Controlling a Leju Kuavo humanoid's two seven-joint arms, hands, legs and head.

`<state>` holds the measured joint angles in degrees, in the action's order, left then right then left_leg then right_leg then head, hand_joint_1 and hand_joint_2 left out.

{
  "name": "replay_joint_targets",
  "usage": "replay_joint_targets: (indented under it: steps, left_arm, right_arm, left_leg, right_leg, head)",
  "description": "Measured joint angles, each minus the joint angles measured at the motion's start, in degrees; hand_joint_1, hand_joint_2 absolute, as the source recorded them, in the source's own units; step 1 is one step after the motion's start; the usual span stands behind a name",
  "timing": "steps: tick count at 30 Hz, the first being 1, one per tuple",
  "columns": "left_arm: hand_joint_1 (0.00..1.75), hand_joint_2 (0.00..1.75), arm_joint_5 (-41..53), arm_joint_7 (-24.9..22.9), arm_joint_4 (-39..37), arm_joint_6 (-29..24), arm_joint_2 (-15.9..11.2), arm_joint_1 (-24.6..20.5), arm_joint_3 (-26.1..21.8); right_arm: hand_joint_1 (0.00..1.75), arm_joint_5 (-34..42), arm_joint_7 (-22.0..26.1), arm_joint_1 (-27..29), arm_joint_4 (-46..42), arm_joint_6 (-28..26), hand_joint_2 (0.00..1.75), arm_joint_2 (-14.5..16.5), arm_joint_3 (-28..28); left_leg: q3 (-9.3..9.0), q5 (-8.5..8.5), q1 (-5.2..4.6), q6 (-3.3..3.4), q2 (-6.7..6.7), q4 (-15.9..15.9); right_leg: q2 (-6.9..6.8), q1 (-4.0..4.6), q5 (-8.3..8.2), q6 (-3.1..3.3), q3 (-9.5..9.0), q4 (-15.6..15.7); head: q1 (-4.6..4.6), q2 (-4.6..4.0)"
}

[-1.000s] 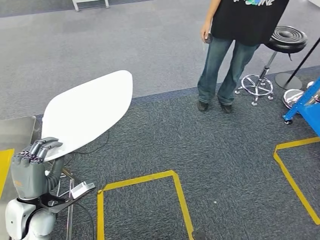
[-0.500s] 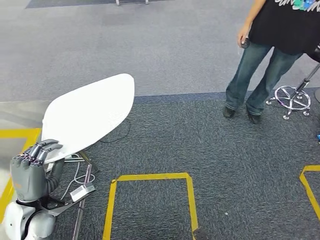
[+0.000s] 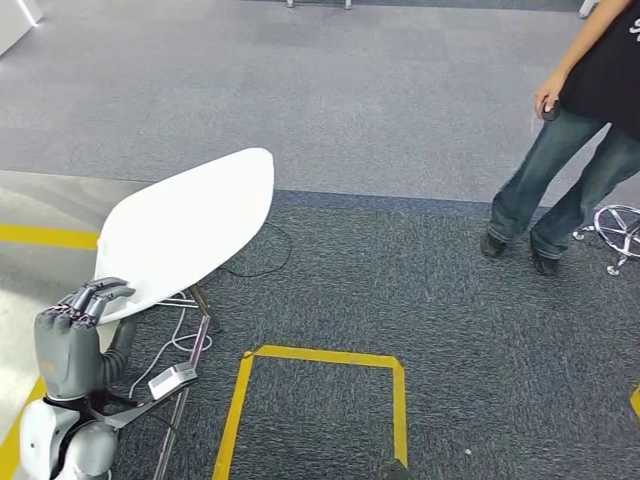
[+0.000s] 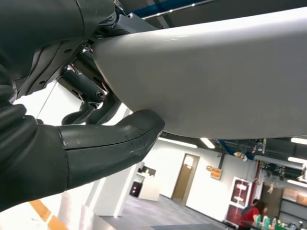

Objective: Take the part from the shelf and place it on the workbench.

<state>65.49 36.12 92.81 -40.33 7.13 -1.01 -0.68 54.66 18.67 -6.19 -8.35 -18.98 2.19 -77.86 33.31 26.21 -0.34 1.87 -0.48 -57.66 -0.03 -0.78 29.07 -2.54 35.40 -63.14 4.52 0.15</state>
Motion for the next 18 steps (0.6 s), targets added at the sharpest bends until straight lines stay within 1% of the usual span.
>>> replay_joint_targets:
  steps: [1,2,3,4,6,8,10,13,16,18]
  left_arm:
    - [1.75,1.75,0.09,-0.52,-0.12,0.00,-0.20,-0.01,0.35]
    - [1.75,1.75,0.19,-1.06,-0.25,0.01,-0.45,-0.02,0.75]
    - [1.75,1.75,0.27,-1.53,-0.38,0.01,-0.72,-0.02,1.11]
    - [1.75,1.75,0.35,-1.98,-0.50,0.02,-1.01,-0.01,1.48]
    - [1.75,1.75,0.39,-2.87,-0.66,0.02,-1.62,-0.03,2.14]
    - [1.75,1.75,0.41,-3.58,-0.71,0.02,-2.15,-0.06,2.69]
    - [1.75,1.75,0.42,-4.00,-0.71,0.02,-2.55,-0.06,3.13]
    - [1.75,1.75,0.49,-4.31,-0.71,0.02,-2.99,-0.04,3.69]
    - [1.75,1.75,0.52,-4.32,-0.71,0.02,-3.19,-0.03,3.80]
    - [1.75,1.75,0.53,-4.32,-0.71,0.02,-3.28,-0.02,3.83]
  right_arm:
    - [0.00,-0.01,0.00,-0.07,0.00,0.07,0.00,-0.01,0.00]
    - [0.00,-0.01,0.01,-0.10,0.00,0.10,0.00,-0.01,-0.01]
    - [0.00,-0.01,0.01,-0.10,0.00,0.11,0.00,-0.01,0.00]
    - [0.00,0.00,0.00,-0.06,0.00,0.11,0.00,-0.01,-0.01]
    - [0.00,0.02,0.01,0.05,0.02,0.10,0.00,-0.03,0.00]
    - [0.00,0.03,0.04,0.04,0.05,0.10,0.00,-0.05,0.01]
    - [0.00,0.02,0.15,0.03,0.07,0.15,0.00,-0.05,0.01]
    - [0.00,0.10,0.44,0.01,0.07,0.17,0.00,-0.05,0.01]
    - [0.00,0.20,0.54,0.00,0.07,0.14,0.00,-0.07,0.01]
    - [0.00,0.21,0.57,0.00,0.07,0.14,0.00,-0.07,0.01]
  left_leg:
    - [0.10,0.14,-0.06,-0.31,-0.15,-0.26]
    - [0.24,0.31,-0.17,-0.49,-0.25,-0.55]
    - [0.37,0.35,-0.29,-0.36,-0.31,-0.75]
    - [0.40,0.31,-0.30,-0.08,-0.34,-0.78]
    - [0.27,0.24,-0.31,0.53,-0.31,-0.69]
    - [0.13,0.22,-0.26,0.57,-0.27,-0.50]
    - [0.05,0.15,-0.23,0.48,-0.27,-0.29]
    - [0.01,0.02,-0.21,0.09,-0.28,-0.10]
    - [0.00,0.06,-0.10,-0.84,-0.28,-0.03]
    - [0.01,0.10,-0.06,-1.24,-0.28,-0.02]
  right_leg:
    - [0.09,-0.01,-0.94,0.14,-1.36,2.76]
    - [0.17,-0.03,-1.29,0.24,-2.19,4.43]
    - [0.25,0.00,-1.11,0.37,-2.46,4.80]
    - [0.30,-0.01,-1.19,0.51,-2.57,4.83]
    - [0.38,0.07,-1.20,0.54,-2.60,4.87]
    - [0.43,0.17,-1.15,0.65,-2.62,4.87]
    - [0.41,0.21,-1.09,0.84,-2.63,4.87]
    - [0.37,0.26,-1.01,1.07,-2.61,4.83]
    - [0.37,0.33,-0.96,1.23,-2.60,4.77]
    - [0.37,0.34,-0.95,1.24,-2.60,4.76]
  head:
    - [-0.03,0.01]
    - [-0.04,0.01]
    - [-0.08,0.01]
    - [-0.13,0.01]
    - [-0.14,0.00]
    - [-0.15,0.00]
    - [-0.15,0.00]
    - [-0.14,0.00]
    - [-0.13,0.00]
    - [-0.11,0.00]
